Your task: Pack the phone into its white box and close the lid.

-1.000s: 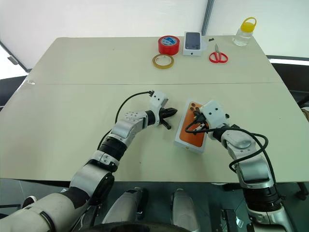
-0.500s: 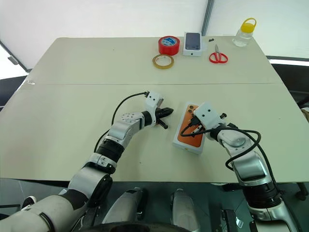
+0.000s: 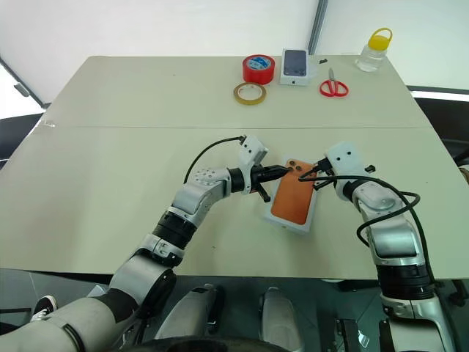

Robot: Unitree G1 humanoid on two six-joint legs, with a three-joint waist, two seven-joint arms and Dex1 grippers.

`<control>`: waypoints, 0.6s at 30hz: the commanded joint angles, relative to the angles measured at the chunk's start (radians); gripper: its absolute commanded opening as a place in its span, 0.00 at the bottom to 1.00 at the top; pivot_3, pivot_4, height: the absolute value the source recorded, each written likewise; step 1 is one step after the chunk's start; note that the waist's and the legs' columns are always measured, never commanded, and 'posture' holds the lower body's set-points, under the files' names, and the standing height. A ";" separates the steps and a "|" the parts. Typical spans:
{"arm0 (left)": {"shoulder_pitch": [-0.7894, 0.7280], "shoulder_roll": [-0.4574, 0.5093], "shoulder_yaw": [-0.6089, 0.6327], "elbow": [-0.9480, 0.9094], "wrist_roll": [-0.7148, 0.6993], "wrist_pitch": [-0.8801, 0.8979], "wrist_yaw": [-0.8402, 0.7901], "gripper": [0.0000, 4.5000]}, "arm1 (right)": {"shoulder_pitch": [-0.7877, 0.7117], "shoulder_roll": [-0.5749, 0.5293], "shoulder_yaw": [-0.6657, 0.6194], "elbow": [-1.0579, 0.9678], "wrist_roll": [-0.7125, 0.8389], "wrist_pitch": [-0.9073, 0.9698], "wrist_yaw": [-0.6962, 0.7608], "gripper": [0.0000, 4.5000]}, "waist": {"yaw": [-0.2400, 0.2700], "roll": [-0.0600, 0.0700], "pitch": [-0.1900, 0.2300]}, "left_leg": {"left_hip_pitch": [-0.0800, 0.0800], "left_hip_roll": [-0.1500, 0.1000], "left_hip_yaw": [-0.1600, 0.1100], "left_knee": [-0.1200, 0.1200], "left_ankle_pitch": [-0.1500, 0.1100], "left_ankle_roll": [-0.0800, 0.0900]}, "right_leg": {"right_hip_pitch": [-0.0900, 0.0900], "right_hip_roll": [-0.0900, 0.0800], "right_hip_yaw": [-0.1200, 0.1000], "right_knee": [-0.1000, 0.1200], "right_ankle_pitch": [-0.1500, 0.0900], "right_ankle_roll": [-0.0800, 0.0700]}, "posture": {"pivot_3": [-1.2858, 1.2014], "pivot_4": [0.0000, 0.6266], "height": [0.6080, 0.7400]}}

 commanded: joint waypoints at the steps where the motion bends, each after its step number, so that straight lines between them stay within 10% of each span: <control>1: 0.032 0.025 -0.064 -0.078 -0.019 0.046 -0.093 0.00 | -0.001 0.016 -0.017 -0.032 0.027 -0.017 0.012 0.01 | -0.009 0.000 0.000 | 0.000 0.000 0.000 0.000 0.000 0.000 | 0.000 0.000 0.000 0.000 0.000 0.000 | 0.52 0.24 1.00; 13: 0.043 0.094 -0.122 -0.014 0.073 -0.002 -0.040 0.00 | 0.024 0.016 0.041 -0.046 0.005 0.002 0.035 0.01 | -0.021 0.002 -0.001 | 0.003 0.000 -0.001 0.001 -0.002 0.004 | 0.003 0.000 0.000 0.001 0.000 0.000 | 0.52 0.24 1.00; 18: 0.022 0.087 0.007 -0.074 -0.023 -0.009 -0.021 0.40 | -0.036 -0.003 -0.007 0.017 -0.036 -0.047 -0.036 0.00 | -0.022 0.002 -0.001 | 0.003 0.000 0.000 0.001 -0.002 0.004 | 0.002 0.001 0.000 0.002 0.000 0.000 | 0.52 0.24 1.00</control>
